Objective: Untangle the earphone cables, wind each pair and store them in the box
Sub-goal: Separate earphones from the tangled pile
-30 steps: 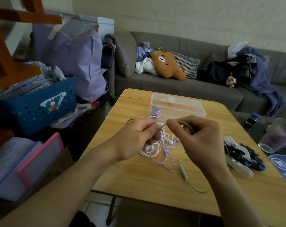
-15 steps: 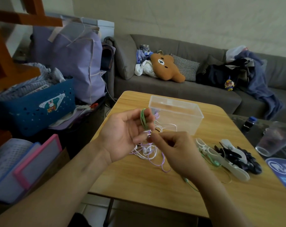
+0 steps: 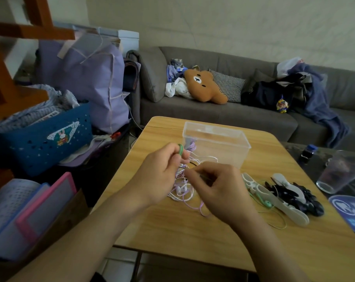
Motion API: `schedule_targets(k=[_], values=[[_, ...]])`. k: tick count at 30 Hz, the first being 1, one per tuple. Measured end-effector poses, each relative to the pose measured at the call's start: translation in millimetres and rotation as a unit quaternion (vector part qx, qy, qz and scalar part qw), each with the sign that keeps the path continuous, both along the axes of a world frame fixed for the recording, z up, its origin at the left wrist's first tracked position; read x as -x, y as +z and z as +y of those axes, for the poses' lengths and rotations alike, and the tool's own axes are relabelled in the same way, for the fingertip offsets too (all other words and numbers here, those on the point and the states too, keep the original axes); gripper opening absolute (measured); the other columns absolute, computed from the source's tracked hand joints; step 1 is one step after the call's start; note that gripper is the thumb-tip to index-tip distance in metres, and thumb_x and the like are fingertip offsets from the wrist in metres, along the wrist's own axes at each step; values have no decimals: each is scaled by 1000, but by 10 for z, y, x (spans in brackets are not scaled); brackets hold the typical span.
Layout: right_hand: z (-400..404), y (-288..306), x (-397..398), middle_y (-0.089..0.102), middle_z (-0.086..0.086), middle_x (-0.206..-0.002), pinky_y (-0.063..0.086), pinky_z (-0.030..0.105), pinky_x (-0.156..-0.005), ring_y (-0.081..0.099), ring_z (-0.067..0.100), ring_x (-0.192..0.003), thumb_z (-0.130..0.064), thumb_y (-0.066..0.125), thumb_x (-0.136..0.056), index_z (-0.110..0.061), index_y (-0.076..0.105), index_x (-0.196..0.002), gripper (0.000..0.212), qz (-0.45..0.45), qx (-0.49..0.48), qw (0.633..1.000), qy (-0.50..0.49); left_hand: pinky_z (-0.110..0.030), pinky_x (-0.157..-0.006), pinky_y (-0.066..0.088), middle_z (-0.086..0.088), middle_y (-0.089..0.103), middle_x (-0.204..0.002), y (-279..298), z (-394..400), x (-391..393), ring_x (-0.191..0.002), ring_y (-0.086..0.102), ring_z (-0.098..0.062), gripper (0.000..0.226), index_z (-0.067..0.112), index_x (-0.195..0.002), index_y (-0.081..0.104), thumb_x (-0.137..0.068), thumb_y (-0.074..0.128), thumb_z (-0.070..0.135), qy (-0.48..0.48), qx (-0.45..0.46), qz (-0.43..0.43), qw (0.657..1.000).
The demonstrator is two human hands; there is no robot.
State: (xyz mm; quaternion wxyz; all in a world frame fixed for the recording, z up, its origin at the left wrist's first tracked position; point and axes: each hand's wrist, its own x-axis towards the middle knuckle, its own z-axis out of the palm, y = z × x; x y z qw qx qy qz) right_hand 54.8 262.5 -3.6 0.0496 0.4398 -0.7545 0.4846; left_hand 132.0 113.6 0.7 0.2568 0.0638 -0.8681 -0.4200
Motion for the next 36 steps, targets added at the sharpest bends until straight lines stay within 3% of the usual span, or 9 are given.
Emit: schedule_targets(k=[4,8,12,16,21,26,30,33,36], values=[[109,84,93,66,-3,-54,43,28,-46,52,9,-45,-27,89,-72,-22,75,-67,15,-50,103,993,-41,-42,-70,46,0,61,-84,-6,132,-29,-77,56,-18,19,15,-95,54,-105,40,23,-51,75,-60,994],[234,164,162,58,3,-48,31,22,-43,39,6,-43,-28,89,-63,-11,74,-66,23,-53,140,988,-38,-33,-61,35,6,56,-70,-9,209,-47,-63,48,-12,28,17,-81,54,-103,44,31,-75,117,-140,981],[281,136,280,60,-7,-48,33,14,-44,43,2,-42,-39,81,-65,-13,72,-67,28,-93,133,985,-65,-24,-53,34,4,48,-58,57,157,-40,-53,39,-12,37,14,-67,51,-97,53,35,-123,-147,-126,973],[232,63,289,57,5,-51,31,16,-44,39,4,-45,-54,70,-72,-13,73,-68,41,-100,38,993,-52,-20,-39,19,1,32,-45,134,83,-31,-37,21,-10,44,13,-58,43,-101,46,24,-126,-367,-82,918],[94,-1,171,58,1,-52,32,16,-46,42,2,-44,-51,61,-86,-21,75,-70,37,-92,-46,994,-20,-20,-37,22,4,41,-50,162,-40,-29,-36,30,-7,33,14,-70,52,-99,49,28,-116,-517,-10,848],[-24,-73,48,59,-6,-53,34,17,-48,47,2,-46,-35,58,-98,-13,73,-76,34,-73,-99,992,2,-15,-35,32,-15,72,-84,192,-34,-64,-65,69,-15,30,-8,-107,63,-101,45,16,-150,-500,9,853],[-84,-112,14,64,5,-63,44,35,-57,57,17,-55,-33,58,-99,-14,66,-76,31,-61,-92,994,-9,-16,-39,34,-22,69,-116,169,-17,-83,-103,70,-27,24,-5,-117,57,-102,44,8,-170,-473,-8,865],[-86,-114,-7,61,0,-57,38,25,-50,50,6,-46,-31,52,-102,-7,67,-82,35,-72,-114,991,12,-17,-37,23,-20,72,-107,146,-34,-58,-86,72,-21,15,2,-102,58,-101,44,8,-156,-462,2,873],[-83,-126,4,57,-5,-53,34,19,-49,48,3,-46,-32,48,-103,-13,70,-80,37,-70,-130,989,-11,-19,-36,19,-12,64,-75,146,-90,-60,-55,55,-13,16,4,-90,58,-97,45,11,-176,-456,-15,872]])
